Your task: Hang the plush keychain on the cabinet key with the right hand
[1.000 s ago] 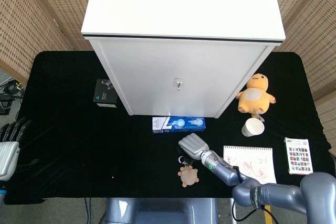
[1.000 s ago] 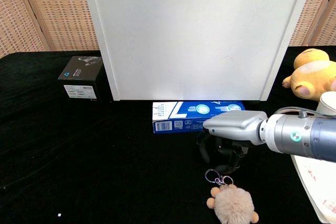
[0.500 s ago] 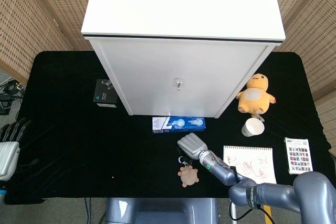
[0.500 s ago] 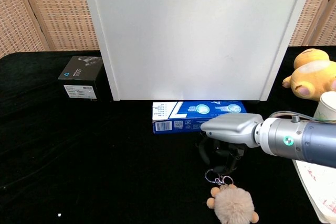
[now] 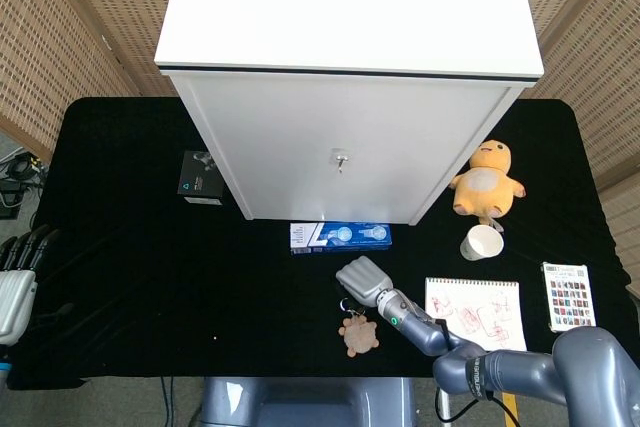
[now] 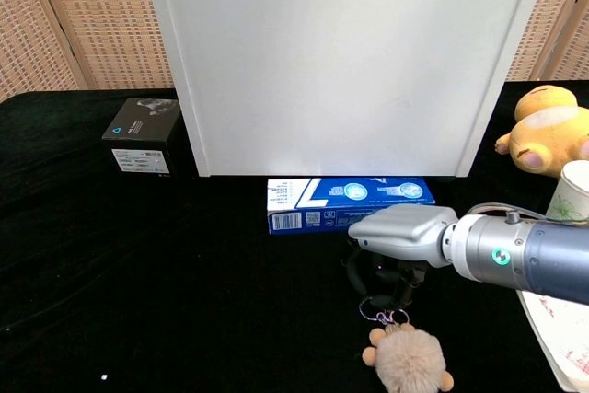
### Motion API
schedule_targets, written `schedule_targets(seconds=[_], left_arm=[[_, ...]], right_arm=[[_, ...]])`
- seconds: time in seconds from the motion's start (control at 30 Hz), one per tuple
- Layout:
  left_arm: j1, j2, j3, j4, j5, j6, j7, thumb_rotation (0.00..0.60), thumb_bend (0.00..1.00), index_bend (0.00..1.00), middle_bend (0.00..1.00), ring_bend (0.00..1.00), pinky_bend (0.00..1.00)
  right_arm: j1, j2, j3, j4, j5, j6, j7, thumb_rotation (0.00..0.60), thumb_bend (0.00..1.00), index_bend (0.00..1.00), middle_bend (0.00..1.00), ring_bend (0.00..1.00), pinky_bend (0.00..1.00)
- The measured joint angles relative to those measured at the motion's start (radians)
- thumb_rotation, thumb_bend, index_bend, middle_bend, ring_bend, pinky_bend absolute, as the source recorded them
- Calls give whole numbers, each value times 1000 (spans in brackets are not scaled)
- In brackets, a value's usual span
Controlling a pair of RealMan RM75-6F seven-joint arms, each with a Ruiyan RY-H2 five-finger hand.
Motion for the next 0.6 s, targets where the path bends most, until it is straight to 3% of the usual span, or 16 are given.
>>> schedule_targets(seconds=[0.6], left_arm=[[0,1,4,-1,5,3,-2,600,0,0,0,0,0]], right_arm=[[-3,-24,-17,37,-30,10,6,600,563,548,954,975,1000]])
